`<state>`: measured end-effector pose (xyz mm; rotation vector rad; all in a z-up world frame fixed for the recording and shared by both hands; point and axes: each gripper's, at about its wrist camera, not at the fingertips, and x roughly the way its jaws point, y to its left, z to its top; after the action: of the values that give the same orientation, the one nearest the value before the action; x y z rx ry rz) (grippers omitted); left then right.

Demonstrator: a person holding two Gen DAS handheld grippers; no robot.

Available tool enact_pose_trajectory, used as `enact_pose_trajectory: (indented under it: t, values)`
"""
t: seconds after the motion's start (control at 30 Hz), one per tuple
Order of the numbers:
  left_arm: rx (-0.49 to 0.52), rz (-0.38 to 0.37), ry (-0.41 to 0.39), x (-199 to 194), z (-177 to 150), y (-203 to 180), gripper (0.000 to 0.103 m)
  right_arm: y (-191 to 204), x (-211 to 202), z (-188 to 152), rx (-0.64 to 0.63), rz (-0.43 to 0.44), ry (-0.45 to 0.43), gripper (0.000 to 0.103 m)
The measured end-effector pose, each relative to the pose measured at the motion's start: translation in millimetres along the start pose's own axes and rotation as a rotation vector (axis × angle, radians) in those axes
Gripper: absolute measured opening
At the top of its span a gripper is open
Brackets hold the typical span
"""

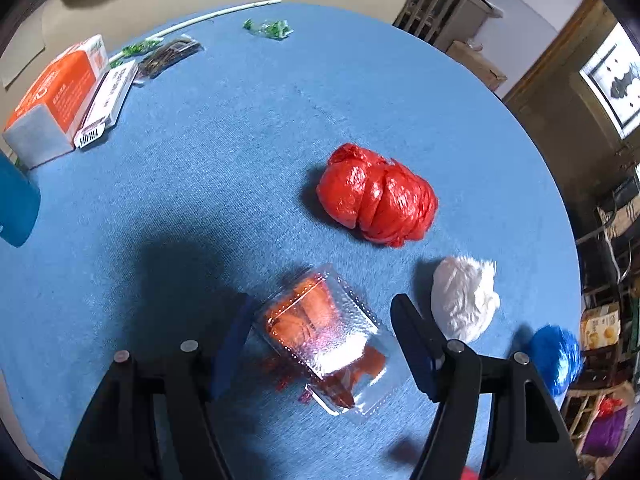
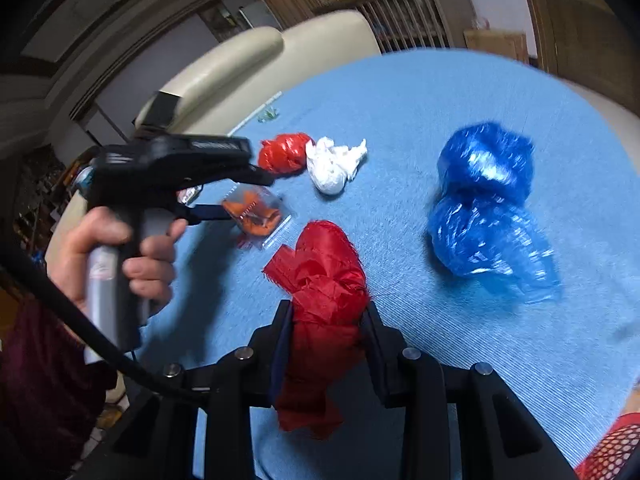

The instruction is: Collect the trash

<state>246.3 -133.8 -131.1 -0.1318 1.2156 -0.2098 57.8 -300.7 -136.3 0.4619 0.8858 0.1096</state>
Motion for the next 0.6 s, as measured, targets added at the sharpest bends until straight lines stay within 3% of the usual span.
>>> enact_pose_trajectory:
  t: [0.13, 0.37, 0.6]
  values:
    - [0.029, -0.013, -0.013, -4, -9, 4, 0.071, -7, -22, -6, -0.023, -0.02, -0.05, 0.036]
    - [0.193, -0.007, -0.027, -28, -37, 7, 0.07, -20, -39, -16, -0.003, -0.048, -0.078, 0.036]
    - [0.345, -0.035, -0.202, -97, -64, -4, 0.07, -15, -56, -23, 0.005, -0.047, -0.115, 0.036]
